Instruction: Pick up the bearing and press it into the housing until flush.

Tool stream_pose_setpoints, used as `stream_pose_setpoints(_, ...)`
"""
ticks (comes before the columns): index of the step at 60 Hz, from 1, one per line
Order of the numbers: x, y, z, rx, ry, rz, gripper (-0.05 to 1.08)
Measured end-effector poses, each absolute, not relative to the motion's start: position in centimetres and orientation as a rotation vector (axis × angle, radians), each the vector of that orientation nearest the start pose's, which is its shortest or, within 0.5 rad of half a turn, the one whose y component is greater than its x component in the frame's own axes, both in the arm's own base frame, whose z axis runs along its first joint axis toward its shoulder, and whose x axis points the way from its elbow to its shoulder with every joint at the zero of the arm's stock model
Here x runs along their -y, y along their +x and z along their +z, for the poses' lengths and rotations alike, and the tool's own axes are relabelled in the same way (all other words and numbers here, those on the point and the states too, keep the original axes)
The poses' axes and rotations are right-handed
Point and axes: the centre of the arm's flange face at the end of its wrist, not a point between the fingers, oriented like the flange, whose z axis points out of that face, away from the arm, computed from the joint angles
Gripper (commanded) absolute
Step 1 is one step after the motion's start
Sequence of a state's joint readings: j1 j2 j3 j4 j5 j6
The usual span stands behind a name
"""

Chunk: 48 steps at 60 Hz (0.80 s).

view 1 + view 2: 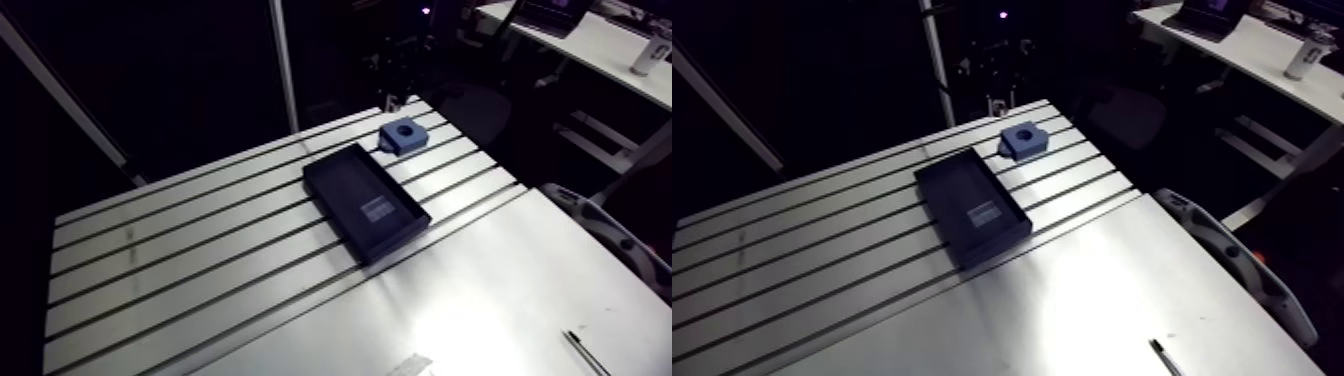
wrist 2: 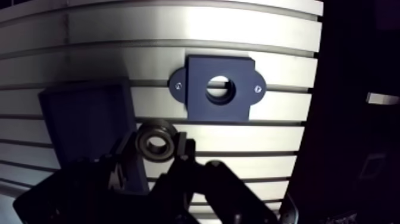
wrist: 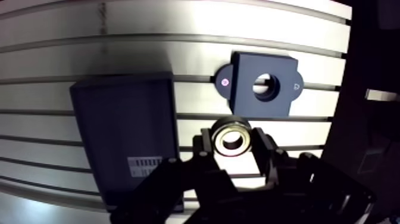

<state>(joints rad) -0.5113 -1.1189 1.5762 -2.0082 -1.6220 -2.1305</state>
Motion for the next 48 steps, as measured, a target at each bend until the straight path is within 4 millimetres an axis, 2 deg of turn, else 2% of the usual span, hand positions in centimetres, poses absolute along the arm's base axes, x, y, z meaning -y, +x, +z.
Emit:
stream_pose_setpoints(12,-21.3,-61.8,25.5,-3.08,-0.052,0.039,0.98)
stream_pose_setpoints(48,-24.2,-62.8,22.9,-3.061,0.05,0.021,1.0)
